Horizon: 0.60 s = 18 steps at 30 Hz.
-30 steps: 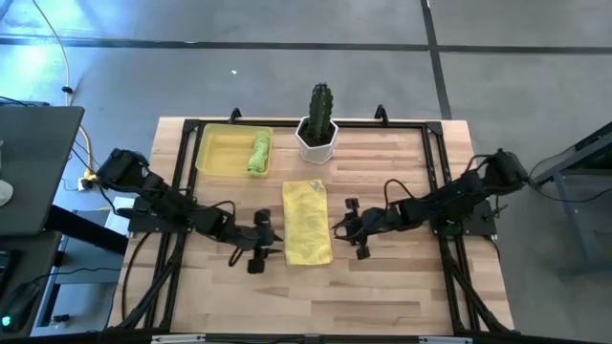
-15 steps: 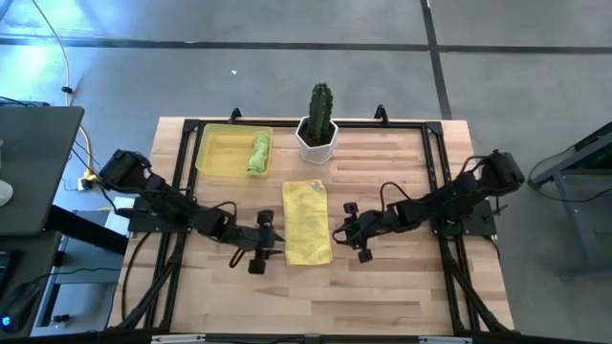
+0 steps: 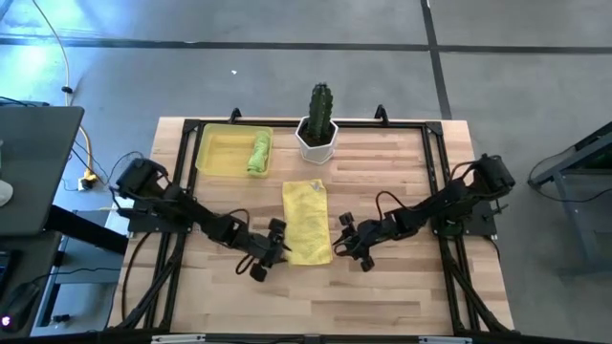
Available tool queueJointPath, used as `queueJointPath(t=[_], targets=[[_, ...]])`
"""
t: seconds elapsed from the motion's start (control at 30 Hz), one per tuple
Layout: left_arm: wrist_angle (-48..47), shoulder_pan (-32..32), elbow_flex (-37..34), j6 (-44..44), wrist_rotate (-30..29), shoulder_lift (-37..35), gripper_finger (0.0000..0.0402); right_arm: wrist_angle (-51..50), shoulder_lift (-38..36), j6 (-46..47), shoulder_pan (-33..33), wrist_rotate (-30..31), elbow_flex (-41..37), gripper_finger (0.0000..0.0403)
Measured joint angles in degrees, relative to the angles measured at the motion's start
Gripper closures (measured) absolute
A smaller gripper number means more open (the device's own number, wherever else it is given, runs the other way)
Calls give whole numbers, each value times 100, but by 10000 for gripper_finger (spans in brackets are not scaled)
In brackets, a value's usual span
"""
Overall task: Roll microfiber towels into tight, uniform cylinder then place into a basket
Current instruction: Roll the yellow microfiber towel
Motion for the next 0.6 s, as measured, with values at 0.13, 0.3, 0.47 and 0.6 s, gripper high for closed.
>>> queueJointPath(t=[0.13, 0.3, 0.47, 0.6], targets=[[32, 0, 292, 194, 162, 407, 261, 91, 95, 32, 1, -28, 0, 267], [-140, 0, 559, 177, 171, 747, 261, 243, 310, 10, -1, -313, 11, 267], [-165, 4, 637, -133, 295, 868, 263, 223, 485, 28, 26, -470, 115, 267], [-185, 7, 632, -359, 340, 861, 271, 218, 579, -25, 36, -531, 194, 267]])
